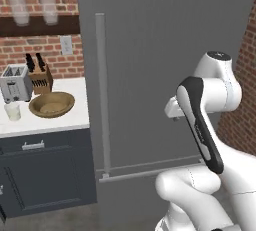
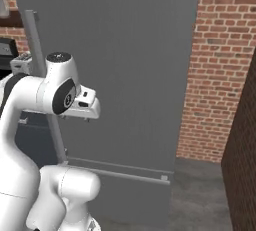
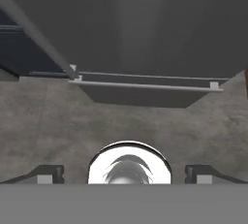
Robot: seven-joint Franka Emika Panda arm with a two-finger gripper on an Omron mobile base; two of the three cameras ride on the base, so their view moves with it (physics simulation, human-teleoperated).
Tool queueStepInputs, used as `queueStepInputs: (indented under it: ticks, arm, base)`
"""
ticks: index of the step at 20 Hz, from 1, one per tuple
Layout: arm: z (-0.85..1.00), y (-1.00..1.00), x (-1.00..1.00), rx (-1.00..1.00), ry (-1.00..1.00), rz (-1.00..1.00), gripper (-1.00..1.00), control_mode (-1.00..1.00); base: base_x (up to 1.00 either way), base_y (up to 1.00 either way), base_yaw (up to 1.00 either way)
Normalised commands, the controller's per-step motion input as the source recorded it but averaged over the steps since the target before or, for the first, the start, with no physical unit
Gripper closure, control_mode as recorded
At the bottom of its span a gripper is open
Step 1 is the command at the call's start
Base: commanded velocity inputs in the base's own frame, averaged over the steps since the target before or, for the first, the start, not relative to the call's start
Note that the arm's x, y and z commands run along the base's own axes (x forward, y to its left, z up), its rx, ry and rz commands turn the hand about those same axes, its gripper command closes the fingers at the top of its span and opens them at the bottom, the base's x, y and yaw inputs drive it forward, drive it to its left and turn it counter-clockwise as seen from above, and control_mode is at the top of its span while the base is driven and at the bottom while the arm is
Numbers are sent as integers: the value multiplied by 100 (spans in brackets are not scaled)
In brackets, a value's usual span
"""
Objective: Grab a lemon wedge from the fridge and one ice cube from the ice bowl, and put them in the glass of lemonade.
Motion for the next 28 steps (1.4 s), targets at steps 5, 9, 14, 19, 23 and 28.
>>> queueStepInputs:
  ticks: [5,9,14,19,23,28]
  arm:
    - [0,0,0,0,0,0,-100,100]
    - [0,0,0,0,0,0,-100,100]
    - [0,0,0,0,0,0,-100,100]
    - [0,0,0,0,0,0,-100,100]
    - [0,0,0,0,0,0,-100,100]
    - [0,0,0,0,0,0,-100,100]
  base:
    - [-6,100,-1]
    - [34,100,-8]
    - [59,100,-11]
    - [75,98,-19]
    - [79,60,-26]
    - [62,17,-22]
